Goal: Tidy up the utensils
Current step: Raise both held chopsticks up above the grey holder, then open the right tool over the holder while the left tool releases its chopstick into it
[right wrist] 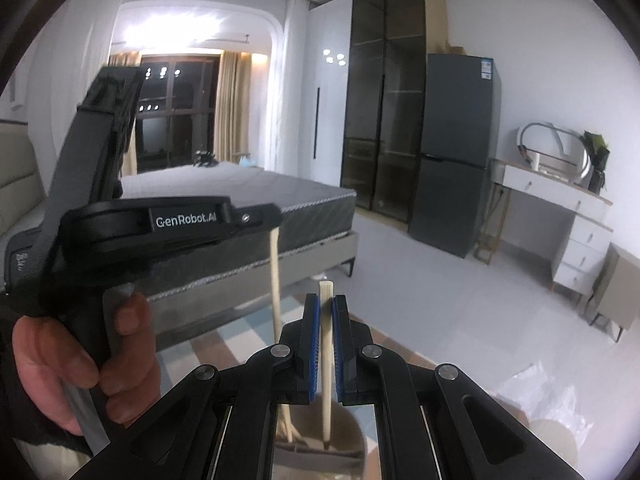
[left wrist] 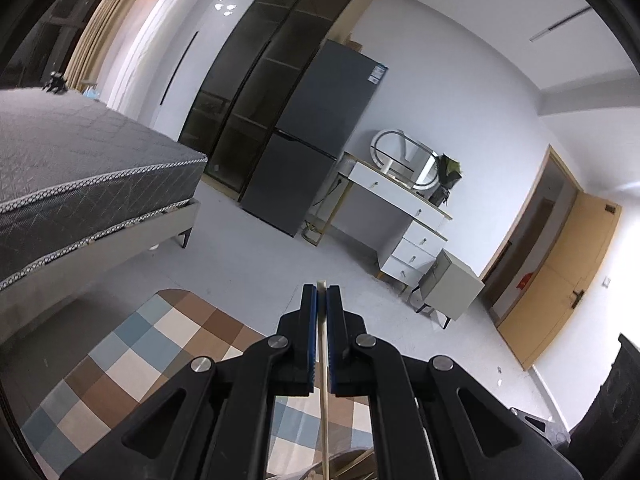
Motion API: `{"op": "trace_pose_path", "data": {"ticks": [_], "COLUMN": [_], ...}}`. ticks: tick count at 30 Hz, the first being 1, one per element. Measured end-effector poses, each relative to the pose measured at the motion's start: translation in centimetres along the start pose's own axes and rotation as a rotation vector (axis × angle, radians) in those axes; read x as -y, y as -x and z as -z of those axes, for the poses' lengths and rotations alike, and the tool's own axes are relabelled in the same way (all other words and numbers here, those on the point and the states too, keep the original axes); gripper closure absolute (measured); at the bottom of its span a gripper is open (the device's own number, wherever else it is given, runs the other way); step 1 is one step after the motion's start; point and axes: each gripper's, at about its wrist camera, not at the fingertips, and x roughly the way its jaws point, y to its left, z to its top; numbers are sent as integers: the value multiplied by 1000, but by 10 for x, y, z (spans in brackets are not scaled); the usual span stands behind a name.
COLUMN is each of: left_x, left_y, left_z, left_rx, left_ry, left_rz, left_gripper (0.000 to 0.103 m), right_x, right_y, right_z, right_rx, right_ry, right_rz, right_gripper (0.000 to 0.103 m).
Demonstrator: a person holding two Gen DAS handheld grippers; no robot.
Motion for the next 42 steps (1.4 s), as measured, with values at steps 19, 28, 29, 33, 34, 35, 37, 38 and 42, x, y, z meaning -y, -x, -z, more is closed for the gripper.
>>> {"op": "trace_pose_path", "data": {"ticks": [19, 28, 29, 33, 34, 35, 37, 38, 42], "left_x": [7, 13, 13, 15, 15, 15, 16, 16, 22], "left_y": [40, 46, 48, 48, 51, 54, 58, 59, 56], "left_z": [-3, 9, 10, 12, 14, 15, 14, 14, 20], "left_rx": [-96, -239, -241, -292, -296, -293, -293, -302, -379], "left_ry": [-103, -174, -175, -187, -196, -202, -198, -195, -235], "left_rz": [93, 161, 163, 178, 177, 173, 181, 191, 214], "left_gripper": [103, 103, 103, 103, 103, 103, 103, 103, 101], "right_x": [11, 17, 18, 19, 19, 20, 23, 23, 25], "right_y": [-4, 14, 18, 31, 34, 36, 43, 46, 56], "right_z": [9, 13, 15, 24, 26, 28, 32, 35, 40], "right_rx": [-78, -82, -83, -90, -92, -95, -95, -94, -92], "right_ry": [-121, -212, -228, -267, -276, -284, -308, -319, -359], "right_rz": [-17, 35, 39, 79, 90, 96, 110, 114, 126], "right_gripper": [95, 87, 87, 86, 86, 86, 86, 85, 84]}}
